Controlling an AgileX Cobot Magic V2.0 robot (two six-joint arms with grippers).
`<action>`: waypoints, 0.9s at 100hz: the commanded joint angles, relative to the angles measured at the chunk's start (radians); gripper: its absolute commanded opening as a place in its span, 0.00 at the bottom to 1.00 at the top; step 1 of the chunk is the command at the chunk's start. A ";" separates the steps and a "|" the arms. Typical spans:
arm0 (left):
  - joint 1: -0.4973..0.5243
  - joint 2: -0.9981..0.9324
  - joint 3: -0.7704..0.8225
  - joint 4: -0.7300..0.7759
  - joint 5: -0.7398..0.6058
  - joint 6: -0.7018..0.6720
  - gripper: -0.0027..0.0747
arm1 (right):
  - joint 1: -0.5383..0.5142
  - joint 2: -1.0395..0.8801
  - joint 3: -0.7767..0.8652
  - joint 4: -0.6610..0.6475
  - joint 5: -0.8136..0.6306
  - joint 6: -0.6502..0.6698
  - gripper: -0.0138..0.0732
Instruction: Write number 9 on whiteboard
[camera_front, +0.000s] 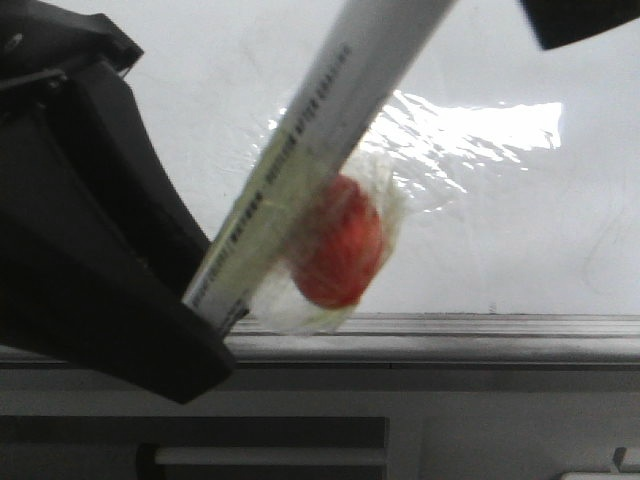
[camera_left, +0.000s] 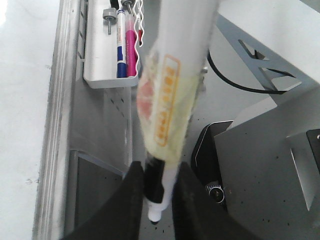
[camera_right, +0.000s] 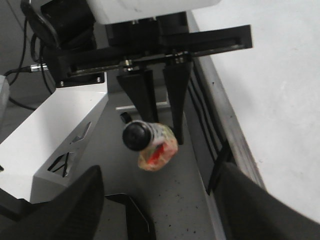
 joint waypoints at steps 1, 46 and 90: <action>0.000 -0.024 -0.025 -0.047 -0.027 0.009 0.01 | 0.057 0.065 -0.061 0.061 -0.058 -0.023 0.67; 0.000 -0.024 -0.025 -0.047 -0.027 0.009 0.01 | 0.180 0.269 -0.113 0.063 -0.146 -0.021 0.53; 0.000 -0.035 -0.025 -0.082 -0.027 -0.017 0.06 | 0.176 0.269 -0.117 0.064 -0.078 0.010 0.08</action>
